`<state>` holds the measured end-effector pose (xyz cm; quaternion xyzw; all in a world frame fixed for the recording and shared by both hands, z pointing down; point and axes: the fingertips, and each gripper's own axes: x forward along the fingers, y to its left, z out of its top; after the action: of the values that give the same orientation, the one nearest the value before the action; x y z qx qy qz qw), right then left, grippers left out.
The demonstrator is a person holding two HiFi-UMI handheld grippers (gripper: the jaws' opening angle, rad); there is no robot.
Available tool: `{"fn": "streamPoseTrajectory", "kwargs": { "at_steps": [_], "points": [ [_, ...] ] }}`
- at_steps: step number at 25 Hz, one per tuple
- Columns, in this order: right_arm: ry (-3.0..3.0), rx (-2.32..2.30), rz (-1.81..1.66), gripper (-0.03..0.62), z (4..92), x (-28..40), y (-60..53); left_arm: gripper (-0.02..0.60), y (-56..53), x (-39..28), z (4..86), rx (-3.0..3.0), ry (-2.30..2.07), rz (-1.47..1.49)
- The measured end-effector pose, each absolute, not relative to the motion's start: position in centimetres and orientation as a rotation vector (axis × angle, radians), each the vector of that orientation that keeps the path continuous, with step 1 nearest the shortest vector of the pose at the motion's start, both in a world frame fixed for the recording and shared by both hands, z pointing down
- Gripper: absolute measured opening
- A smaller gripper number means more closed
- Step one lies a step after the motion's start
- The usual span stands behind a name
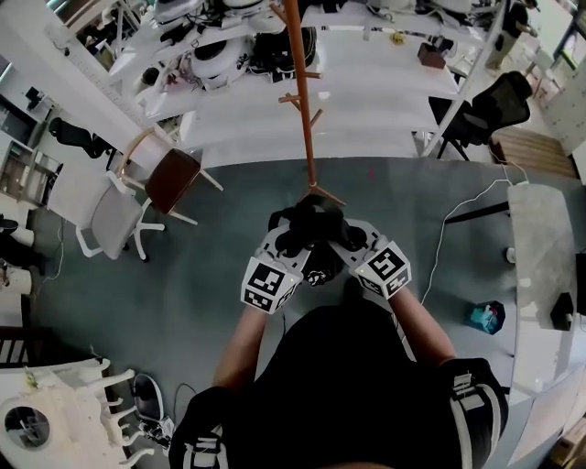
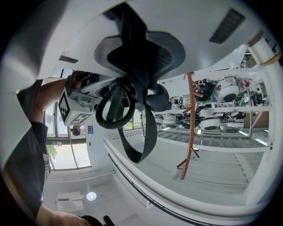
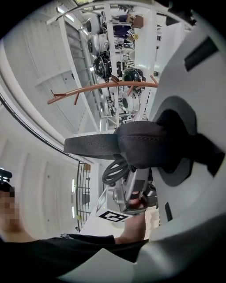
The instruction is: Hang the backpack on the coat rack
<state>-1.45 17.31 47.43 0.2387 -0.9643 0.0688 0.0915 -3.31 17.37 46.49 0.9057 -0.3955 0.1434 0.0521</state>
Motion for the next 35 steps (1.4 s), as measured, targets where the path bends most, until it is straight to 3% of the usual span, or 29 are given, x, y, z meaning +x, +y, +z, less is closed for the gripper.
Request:
{"fn": "streamPoseTrajectory", "kwargs": {
  "at_steps": [35],
  "points": [
    [-2.888, 0.444, 0.181, 0.087, 49.0, 9.4, 7.3, 0.087, 7.9, 7.4, 47.5, 2.578, -1.459, 0.507]
  ]
}}
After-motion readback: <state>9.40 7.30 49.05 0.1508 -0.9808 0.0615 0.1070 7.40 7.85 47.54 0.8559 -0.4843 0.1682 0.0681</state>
